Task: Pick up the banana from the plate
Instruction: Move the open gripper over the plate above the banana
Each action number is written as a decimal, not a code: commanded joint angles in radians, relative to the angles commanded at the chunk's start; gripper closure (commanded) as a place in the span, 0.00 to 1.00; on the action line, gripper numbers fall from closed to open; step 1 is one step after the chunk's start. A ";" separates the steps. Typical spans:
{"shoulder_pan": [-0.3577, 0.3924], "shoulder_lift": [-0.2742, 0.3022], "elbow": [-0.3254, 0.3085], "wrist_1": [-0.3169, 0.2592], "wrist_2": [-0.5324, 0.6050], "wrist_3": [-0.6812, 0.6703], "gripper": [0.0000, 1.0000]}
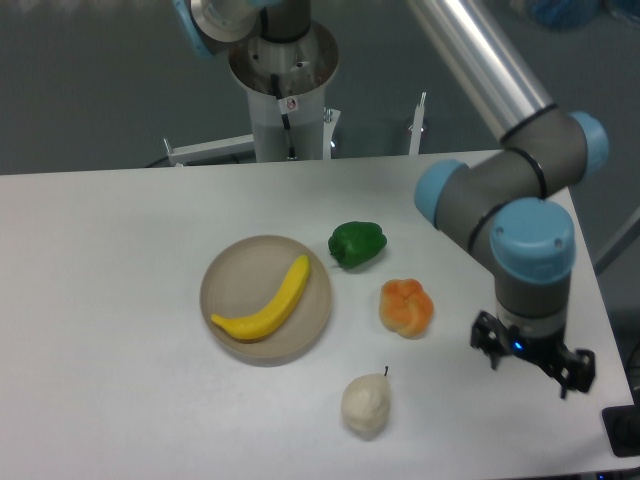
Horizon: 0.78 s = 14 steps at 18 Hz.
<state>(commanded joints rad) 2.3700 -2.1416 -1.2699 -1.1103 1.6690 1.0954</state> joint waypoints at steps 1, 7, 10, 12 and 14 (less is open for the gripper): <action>-0.002 0.018 -0.015 -0.031 -0.002 -0.017 0.00; -0.012 0.121 -0.130 -0.074 -0.179 -0.109 0.00; -0.043 0.157 -0.207 -0.069 -0.201 -0.124 0.00; -0.061 0.183 -0.259 -0.065 -0.203 -0.158 0.00; -0.089 0.203 -0.307 -0.060 -0.201 -0.193 0.00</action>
<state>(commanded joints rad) 2.2812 -1.9390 -1.5766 -1.1705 1.4680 0.9022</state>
